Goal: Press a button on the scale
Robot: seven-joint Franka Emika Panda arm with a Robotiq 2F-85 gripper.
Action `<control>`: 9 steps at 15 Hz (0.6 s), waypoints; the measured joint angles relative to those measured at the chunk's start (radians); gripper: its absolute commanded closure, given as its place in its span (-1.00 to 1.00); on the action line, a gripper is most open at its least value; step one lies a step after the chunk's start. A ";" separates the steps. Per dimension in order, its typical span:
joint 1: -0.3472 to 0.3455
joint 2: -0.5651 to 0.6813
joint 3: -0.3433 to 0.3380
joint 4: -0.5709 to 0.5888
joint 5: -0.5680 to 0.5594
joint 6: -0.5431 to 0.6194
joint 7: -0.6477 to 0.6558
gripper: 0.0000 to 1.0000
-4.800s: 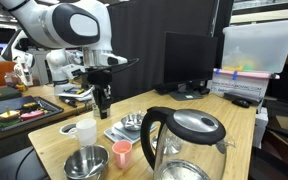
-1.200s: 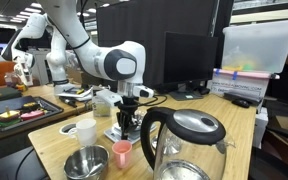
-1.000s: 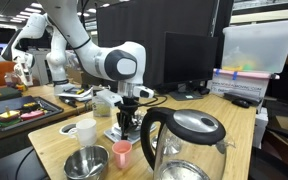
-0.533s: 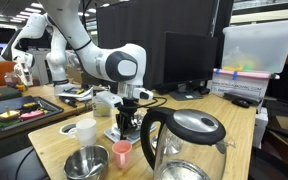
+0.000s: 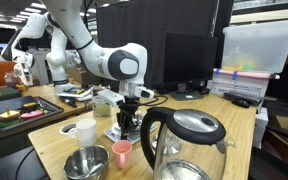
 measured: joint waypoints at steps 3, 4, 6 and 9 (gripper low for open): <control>0.001 0.021 0.002 0.013 0.000 -0.010 0.000 1.00; 0.001 0.023 0.002 0.018 0.000 -0.015 0.000 1.00; 0.001 0.031 0.002 0.032 0.000 -0.028 0.000 1.00; 0.001 0.040 0.003 0.047 0.000 -0.040 -0.001 1.00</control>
